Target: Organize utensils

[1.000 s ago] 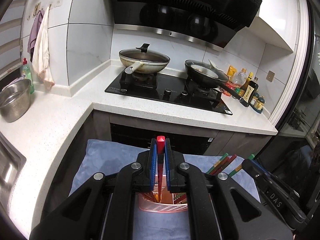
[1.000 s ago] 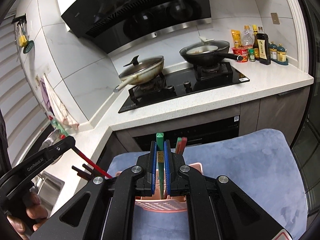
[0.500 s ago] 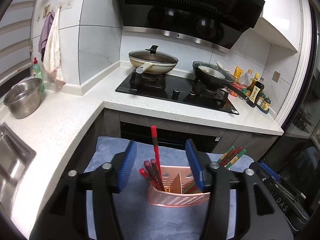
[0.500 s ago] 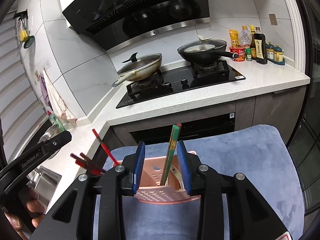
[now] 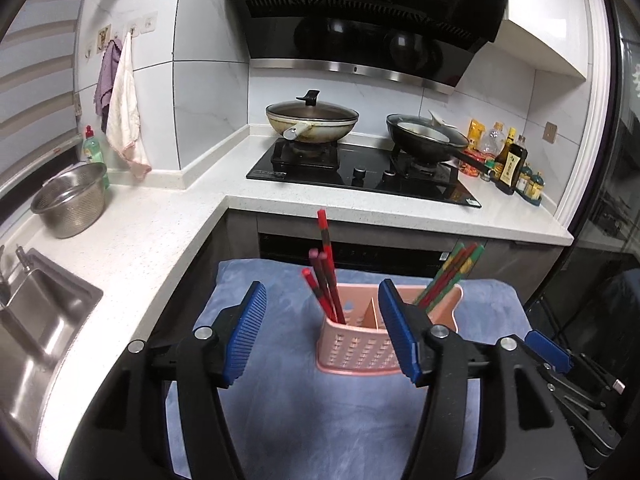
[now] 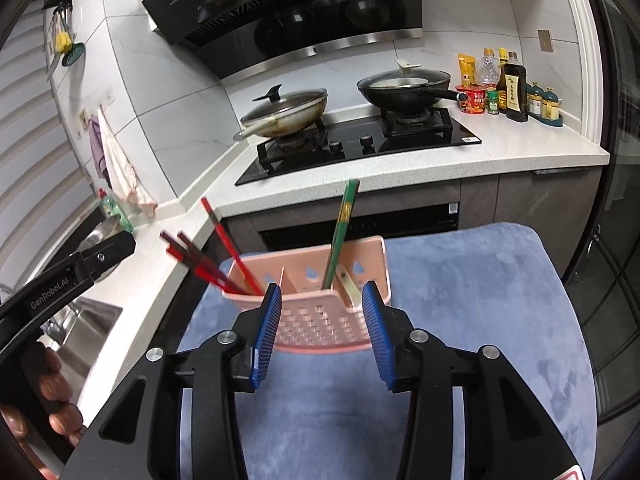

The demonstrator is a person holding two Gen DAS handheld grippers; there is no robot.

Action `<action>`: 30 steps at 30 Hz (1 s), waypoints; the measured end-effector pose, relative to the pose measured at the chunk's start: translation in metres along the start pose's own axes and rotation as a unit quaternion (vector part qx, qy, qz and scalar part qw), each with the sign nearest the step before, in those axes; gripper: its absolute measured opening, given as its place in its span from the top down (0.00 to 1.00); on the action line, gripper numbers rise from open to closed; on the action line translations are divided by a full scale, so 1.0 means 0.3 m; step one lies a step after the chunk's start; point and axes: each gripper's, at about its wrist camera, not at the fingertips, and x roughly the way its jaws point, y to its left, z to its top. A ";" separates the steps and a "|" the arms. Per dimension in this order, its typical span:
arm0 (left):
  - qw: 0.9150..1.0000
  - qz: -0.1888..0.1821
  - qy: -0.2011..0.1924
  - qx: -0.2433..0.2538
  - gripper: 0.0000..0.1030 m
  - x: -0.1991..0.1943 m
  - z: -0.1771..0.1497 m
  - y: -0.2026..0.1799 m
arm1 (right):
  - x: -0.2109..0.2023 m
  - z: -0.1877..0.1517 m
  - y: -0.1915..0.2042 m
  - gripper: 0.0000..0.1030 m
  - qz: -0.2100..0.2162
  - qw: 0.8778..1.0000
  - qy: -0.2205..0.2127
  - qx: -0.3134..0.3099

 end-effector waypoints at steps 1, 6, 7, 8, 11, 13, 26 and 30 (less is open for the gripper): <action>1.000 0.002 0.002 0.003 0.46 -0.009 -0.011 0.000 | -0.011 -0.015 0.001 0.60 -0.002 1.000 0.001 -0.003; 1.000 0.015 0.010 0.013 0.46 -0.040 -0.070 0.004 | -0.046 -0.079 0.011 0.55 -0.021 1.000 0.006 -0.013; 1.000 0.019 0.011 0.016 0.46 -0.045 -0.085 0.004 | -0.050 -0.091 0.015 0.54 -0.026 0.999 0.007 -0.017; 1.000 0.021 0.012 0.018 0.46 -0.048 -0.094 0.005 | -0.056 -0.108 0.018 0.54 -0.028 0.999 0.010 -0.022; 0.999 0.032 0.016 0.024 0.46 -0.061 -0.135 0.004 | -0.071 -0.144 0.025 0.54 -0.037 0.999 0.016 -0.031; 0.999 0.037 0.020 0.027 0.42 -0.068 -0.163 0.003 | -0.082 -0.162 0.029 0.54 -0.039 0.998 0.019 -0.035; 0.997 0.048 0.054 0.029 0.27 -0.096 -0.332 0.003 | -0.127 -0.291 0.046 0.52 -0.049 0.996 0.043 -0.060; 0.996 0.048 0.063 0.028 0.27 -0.105 -0.372 0.002 | -0.137 -0.323 0.064 0.48 -0.050 0.995 0.045 -0.074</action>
